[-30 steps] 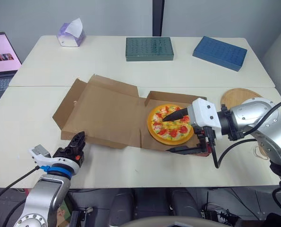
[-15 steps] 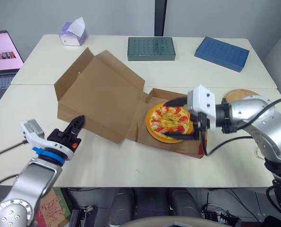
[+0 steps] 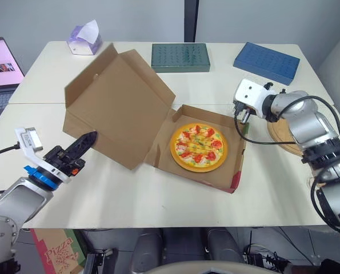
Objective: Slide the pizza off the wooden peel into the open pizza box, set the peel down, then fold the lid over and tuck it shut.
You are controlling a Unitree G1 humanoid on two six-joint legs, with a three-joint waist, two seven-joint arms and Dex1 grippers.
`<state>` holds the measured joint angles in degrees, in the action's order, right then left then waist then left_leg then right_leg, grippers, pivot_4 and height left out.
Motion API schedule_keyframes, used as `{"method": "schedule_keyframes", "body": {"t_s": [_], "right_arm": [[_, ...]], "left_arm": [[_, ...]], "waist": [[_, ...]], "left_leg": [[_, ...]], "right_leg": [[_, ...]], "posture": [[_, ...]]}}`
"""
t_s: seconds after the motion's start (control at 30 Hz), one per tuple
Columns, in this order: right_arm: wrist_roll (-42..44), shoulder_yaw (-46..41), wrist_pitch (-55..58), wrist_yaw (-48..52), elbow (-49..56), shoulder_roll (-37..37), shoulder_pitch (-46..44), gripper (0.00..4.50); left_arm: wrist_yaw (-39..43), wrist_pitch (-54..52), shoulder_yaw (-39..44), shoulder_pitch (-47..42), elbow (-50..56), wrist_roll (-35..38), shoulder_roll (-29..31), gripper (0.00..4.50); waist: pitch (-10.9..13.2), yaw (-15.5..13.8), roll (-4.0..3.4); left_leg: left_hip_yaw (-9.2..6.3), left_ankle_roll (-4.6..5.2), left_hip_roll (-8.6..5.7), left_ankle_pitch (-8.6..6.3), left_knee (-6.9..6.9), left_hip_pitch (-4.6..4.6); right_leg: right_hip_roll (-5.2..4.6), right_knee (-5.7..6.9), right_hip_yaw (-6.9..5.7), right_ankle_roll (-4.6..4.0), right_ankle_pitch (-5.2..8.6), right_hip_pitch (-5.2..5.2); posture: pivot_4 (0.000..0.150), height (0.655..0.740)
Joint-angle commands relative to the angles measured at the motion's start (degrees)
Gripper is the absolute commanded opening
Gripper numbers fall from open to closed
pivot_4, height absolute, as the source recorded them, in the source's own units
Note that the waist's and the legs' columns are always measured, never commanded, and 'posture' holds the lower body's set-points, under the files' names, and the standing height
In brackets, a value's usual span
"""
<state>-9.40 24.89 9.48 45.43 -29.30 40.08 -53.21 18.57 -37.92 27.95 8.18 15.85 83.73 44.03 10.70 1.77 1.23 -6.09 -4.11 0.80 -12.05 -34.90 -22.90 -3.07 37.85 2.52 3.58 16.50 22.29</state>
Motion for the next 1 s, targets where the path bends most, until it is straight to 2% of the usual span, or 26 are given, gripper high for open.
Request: {"method": "schedule_keyframes", "body": {"t_s": [0.03,0.13,0.23,0.47,0.73,1.0], "right_arm": [[-3.5,1.7,-9.7,5.0,-7.2,0.3,-2.9,0.04],[-3.1,2.0,-15.6,12.8,-10.7,1.0,-3.4,0.04],[-1.1,0.7,-17.5,20.2,-9.7,2.1,-2.7,0.04],[6.3,-3.6,-7.3,33.3,8.4,6.7,6.6,0.04],[13.6,-8.3,9.7,35.5,34.3,11.8,20.3,0.04],[19.1,-11.4,25.8,29.1,52.4,11.5,28.4,0.04]], "left_arm": [[6.9,-1.0,1.1,-2.2,-2.5,-4.3,2.4,0.00],[13.1,-2.2,-0.5,-5.7,-6.5,-8.7,4.5,0.00],[18.7,-3.4,-2.2,-10.7,-11.2,-12.6,6.6,0.00],[31.4,-4.1,-9.6,-26.6,-23.4,-23.9,9.9,0.00],[46.0,0.5,-21.0,-45.9,-38.9,-39.3,7.4,0.00],[56.5,8.9,-26.2,-62.4,-55.7,-51.6,1.5,0.00]], "waist": [[0.0,0.1,-0.02],[0.1,0.1,-0.05],[0.1,0.2,-0.06],[0.1,0.1,-0.08],[0.1,0.1,-0.11],[0.2,0.2,-0.08]], "left_leg": [[0.00,0.00,0.00,0.00,0.00,0.00],[-0.03,0.00,0.00,0.00,0.00,0.00],[-0.05,0.00,0.01,0.00,-0.01,0.03],[-0.14,0.00,0.01,0.00,0.01,0.02],[-0.14,-0.01,0.00,0.01,-0.02,0.01],[-0.13,-0.01,-0.01,0.01,-0.11,-0.02]], "right_leg": [[0.00,0.01,0.00,0.00,0.00,0.00],[0.00,0.05,-0.04,0.01,0.00,0.00],[0.01,0.09,-0.06,0.01,0.00,-0.01],[0.01,0.17,-0.13,0.02,-0.01,-0.01],[0.02,0.23,-0.15,0.04,0.00,0.00],[0.02,0.22,-0.13,0.26,0.10,-0.01]], "posture": [[0.150,0.7400],[0.150,0.7400],[0.150,0.7400],[0.150,0.7400],[0.150,0.7400],[0.150,0.7400]]}}
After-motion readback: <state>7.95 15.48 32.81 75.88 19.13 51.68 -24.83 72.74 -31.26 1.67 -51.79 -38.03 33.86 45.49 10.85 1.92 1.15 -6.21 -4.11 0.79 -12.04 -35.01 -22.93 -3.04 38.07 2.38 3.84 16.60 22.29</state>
